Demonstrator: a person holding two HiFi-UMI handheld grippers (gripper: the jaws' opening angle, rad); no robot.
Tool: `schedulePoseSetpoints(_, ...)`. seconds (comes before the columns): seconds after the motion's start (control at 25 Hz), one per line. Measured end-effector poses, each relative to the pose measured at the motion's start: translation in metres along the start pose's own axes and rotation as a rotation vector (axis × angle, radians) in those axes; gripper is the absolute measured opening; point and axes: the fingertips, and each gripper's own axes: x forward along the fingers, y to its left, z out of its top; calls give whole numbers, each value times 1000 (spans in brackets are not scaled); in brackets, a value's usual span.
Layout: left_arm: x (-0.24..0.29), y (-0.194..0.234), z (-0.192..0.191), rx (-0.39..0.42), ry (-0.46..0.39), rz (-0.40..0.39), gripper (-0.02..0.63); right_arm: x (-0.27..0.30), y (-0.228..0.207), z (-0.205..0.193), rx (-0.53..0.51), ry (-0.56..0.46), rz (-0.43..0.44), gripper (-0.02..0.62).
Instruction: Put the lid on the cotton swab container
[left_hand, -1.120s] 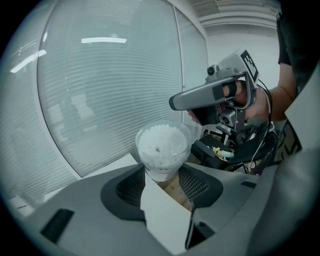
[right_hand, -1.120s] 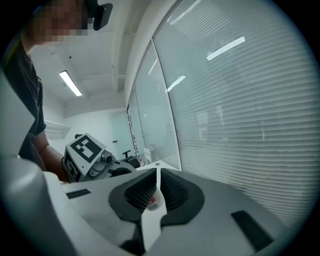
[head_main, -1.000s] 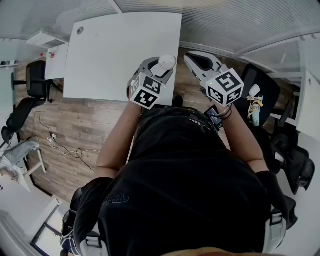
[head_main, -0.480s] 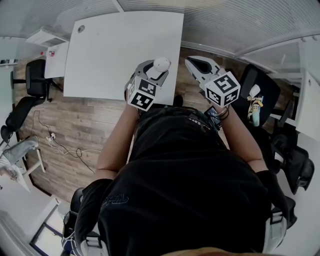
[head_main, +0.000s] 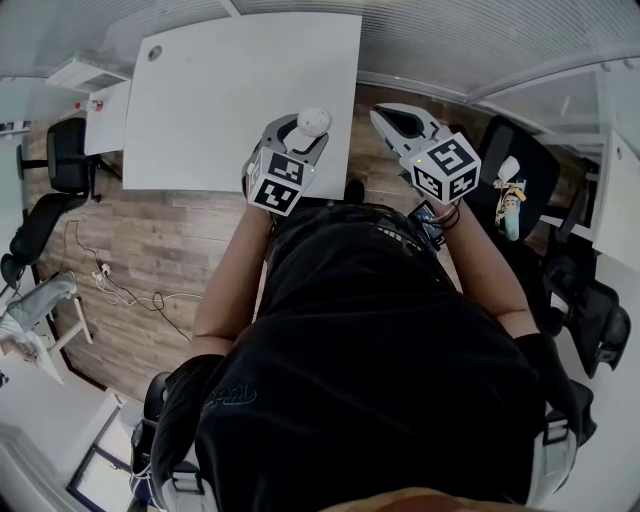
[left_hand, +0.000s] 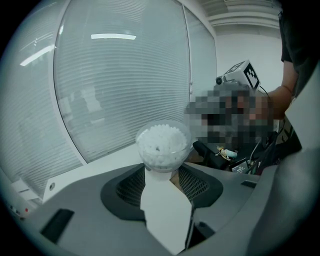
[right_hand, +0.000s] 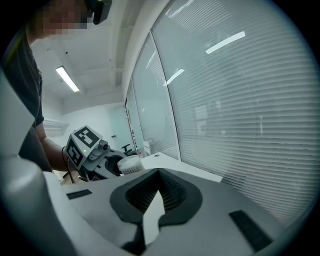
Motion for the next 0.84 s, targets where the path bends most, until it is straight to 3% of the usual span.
schedulePoseSetpoints(0.84, 5, -8, 6, 5, -9, -18, 222, -6, -5, 0, -6, 1, -15, 23)
